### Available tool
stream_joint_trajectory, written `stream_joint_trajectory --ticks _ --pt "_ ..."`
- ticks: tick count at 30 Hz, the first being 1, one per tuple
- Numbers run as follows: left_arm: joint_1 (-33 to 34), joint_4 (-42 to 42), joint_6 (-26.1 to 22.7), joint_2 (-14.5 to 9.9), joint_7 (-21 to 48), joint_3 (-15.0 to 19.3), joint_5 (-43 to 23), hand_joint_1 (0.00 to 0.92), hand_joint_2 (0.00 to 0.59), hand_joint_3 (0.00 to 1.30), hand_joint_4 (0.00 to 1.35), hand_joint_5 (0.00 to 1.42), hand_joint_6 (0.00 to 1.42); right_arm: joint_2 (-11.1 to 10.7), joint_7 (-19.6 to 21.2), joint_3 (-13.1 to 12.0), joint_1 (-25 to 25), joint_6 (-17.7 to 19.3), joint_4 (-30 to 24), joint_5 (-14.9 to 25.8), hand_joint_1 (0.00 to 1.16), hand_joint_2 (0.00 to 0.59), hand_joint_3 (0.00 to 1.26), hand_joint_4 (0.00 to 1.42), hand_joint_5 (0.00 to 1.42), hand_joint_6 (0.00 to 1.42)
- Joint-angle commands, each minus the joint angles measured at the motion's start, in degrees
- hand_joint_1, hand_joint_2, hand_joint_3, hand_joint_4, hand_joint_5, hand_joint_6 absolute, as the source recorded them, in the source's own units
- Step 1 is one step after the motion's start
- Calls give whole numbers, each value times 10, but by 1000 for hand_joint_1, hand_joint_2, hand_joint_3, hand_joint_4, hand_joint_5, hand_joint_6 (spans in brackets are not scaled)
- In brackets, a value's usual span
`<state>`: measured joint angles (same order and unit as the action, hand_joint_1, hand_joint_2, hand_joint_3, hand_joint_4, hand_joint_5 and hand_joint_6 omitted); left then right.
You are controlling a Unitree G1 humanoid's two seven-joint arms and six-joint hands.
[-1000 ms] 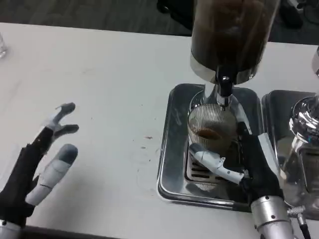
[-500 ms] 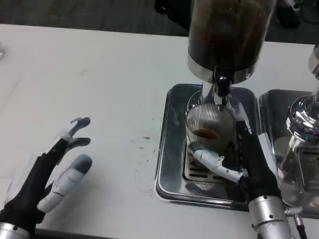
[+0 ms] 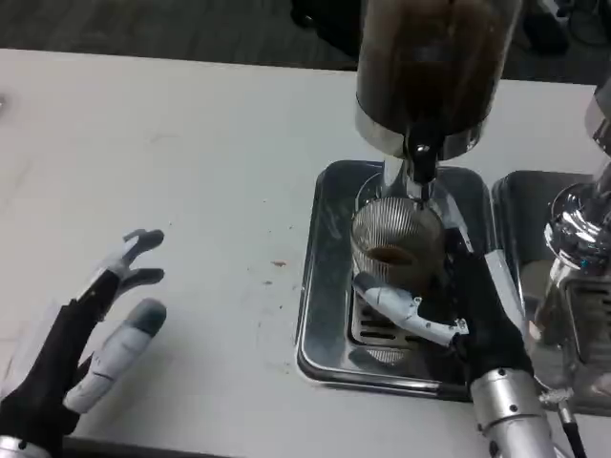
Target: Grasp the cup under the faucet to collect the drink, then remove the cup.
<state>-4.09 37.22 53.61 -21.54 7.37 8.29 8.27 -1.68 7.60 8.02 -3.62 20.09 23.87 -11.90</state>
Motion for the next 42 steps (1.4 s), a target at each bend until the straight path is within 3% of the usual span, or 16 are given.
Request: stream_joint_trajectory --ticks 1,7,17,27,33,42 --pt "-6 -8 0 -2 -6 -1 -12 0 144 165 55 242 90 1 -13 7 -4 -32 25 -5 948 182 90 255 242 239" --pt "-11 -12 -3 -4 -5 1 -23 0 144 171 75 256 90 7 -8 4 -19 -29 48 1 975 181 202 339 302 276" --pt "-20 -21 -8 -3 -1 -1 -28 0 145 178 96 268 90 21 47 -16 -33 -3 76 0 1028 178 508 534 513 432" --pt "-18 -18 -11 -9 7 -3 -37 0 145 187 111 281 90 27 74 -20 -35 23 87 -7 1067 152 585 601 675 799" --pt "-17 -18 -12 -6 8 -7 -37 0 145 187 116 284 90 30 95 -22 -22 36 63 -15 1095 128 635 659 799 1071" --pt "-9 -11 -12 -3 13 -14 -37 0 146 187 123 290 90 35 118 -28 1 42 31 -27 1103 93 700 735 876 1216"
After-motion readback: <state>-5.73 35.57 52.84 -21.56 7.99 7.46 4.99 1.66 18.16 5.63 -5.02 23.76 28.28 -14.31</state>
